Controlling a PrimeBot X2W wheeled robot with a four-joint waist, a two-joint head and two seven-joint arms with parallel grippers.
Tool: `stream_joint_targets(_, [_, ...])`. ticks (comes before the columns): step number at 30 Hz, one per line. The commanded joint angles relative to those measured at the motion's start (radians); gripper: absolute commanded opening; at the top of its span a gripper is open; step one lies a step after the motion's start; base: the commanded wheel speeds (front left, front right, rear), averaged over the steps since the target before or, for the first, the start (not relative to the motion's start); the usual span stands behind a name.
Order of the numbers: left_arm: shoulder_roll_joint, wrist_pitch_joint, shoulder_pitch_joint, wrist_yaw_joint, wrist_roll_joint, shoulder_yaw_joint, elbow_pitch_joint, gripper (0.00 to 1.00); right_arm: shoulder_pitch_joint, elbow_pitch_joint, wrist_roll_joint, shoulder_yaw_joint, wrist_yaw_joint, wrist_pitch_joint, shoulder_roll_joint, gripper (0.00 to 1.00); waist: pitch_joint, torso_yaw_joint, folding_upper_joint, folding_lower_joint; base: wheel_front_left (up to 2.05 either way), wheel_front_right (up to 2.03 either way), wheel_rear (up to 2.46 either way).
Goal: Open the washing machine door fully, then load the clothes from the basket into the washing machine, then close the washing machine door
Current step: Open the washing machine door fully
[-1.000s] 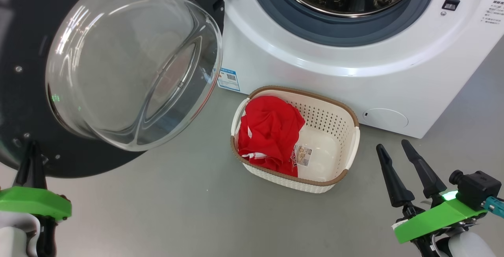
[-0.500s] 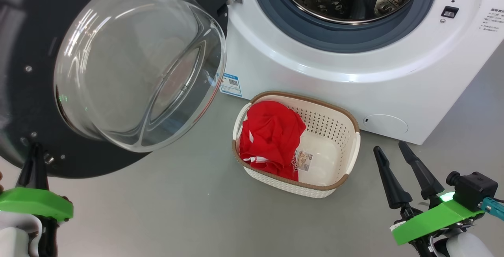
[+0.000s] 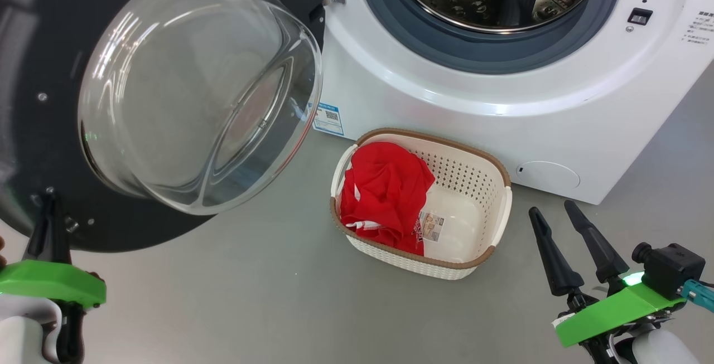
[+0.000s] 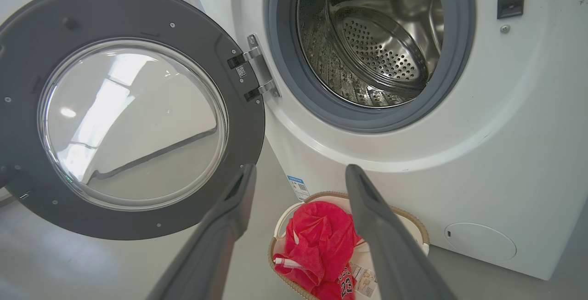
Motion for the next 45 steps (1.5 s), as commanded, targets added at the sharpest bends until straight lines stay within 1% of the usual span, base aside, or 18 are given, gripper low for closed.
stream_joint_targets(1, [0.049,-0.012,-0.016,-0.001,0.007,0.035,-0.029,0.0,-0.009,-0.022,0.004,0.019,0.002,-0.012,-0.006,1.0,0.0,0.0,-0.0001,0.0,0.0,0.0,0.0])
stream_joint_targets(11, [0.017,-0.012,0.046,-0.002,0.023,0.023,-0.126,0.0,-0.007,-0.021,0.006,0.018,0.002,-0.012,-0.005,1.0,-0.005,-0.001,-0.0001,0.0,0.0,0.0,0.0])
stream_joint_targets(12, [0.013,-0.012,0.055,-0.002,0.025,0.021,-0.138,0.05,-0.007,-0.021,0.006,0.019,0.002,-0.012,-0.005,1.0,-0.005,-0.003,-0.0001,0.0,0.0,0.0,0.0])
stream_joint_targets(14, [0.004,-0.012,0.073,-0.002,0.03,0.014,-0.166,0.37,-0.008,-0.021,0.007,0.021,0.002,-0.012,-0.005,1.0,-0.005,-0.006,-0.0001,0.0,0.0,0.0,0.0])
stream_joint_targets(15, [0.0,-0.012,0.082,-0.002,0.033,0.011,-0.182,0.63,-0.008,-0.021,0.008,0.021,0.002,-0.012,-0.006,1.0,-0.005,-0.008,-0.0001,0.0,0.0,0.0,0.0])
stream_joint_targets(16, [-0.004,-0.012,0.09,-0.002,0.038,0.009,-0.2,0.99,-0.008,-0.021,0.009,0.021,0.002,-0.012,-0.007,1.0,-0.005,-0.01,-0.0001,0.0,0.0,0.0,0.0])
stream_joint_targets(17, [-0.006,-0.012,0.099,-0.001,0.044,0.008,-0.216,1.0,-0.008,-0.021,0.009,0.021,0.002,-0.012,-0.007,1.0,-0.006,-0.013,-0.0001,0.0,0.0,0.0,0.0])
stream_joint_targets(23, [-0.025,-0.012,0.154,0.012,0.075,-0.004,-0.31,1.0,-0.009,-0.021,0.01,0.023,0.002,-0.012,-0.005,1.0,-0.013,-0.031,-0.0001,0.0,0.0,0.0,0.0])
stream_joint_targets(32, [-0.054,-0.012,0.222,0.028,0.086,-0.035,-0.411,1.0,-0.007,-0.021,0.011,0.025,0.002,-0.012,-0.005,1.0,-0.031,-0.075,-0.0001,0.0,0.0,0.0,0.0])
stream_joint_targets(38, [-0.07,-0.011,0.251,0.035,0.087,-0.052,-0.446,1.0,-0.004,-0.026,0.003,0.021,0.002,-0.012,-0.005,1.0,-0.04,-0.121,-0.0001,0.0,0.0,0.0,0.0])
stream_joint_targets(39, [-0.074,-0.011,0.257,0.037,0.09,-0.056,-0.455,1.0,-0.003,-0.028,0.0,0.018,0.002,-0.012,-0.007,1.0,-0.041,-0.14,-0.0001,0.0,0.0,0.0,0.0])
stream_joint_targets(41, [-0.077,-0.011,0.26,0.038,0.092,-0.058,-0.459,1.0,-0.004,-0.03,-0.002,0.019,0.002,-0.012,-0.01,1.0,-0.041,-0.15,-0.0001,0.0,0.0,0.0,0.0])
stream_joint_targets(45, [-0.088,-0.011,0.27,0.04,0.098,-0.064,-0.465,1.0,-0.004,-0.036,-0.008,0.019,0.002,-0.012,-0.017,1.0,-0.048,-0.191,-0.0001,0.0,0.0,0.0,0.0])
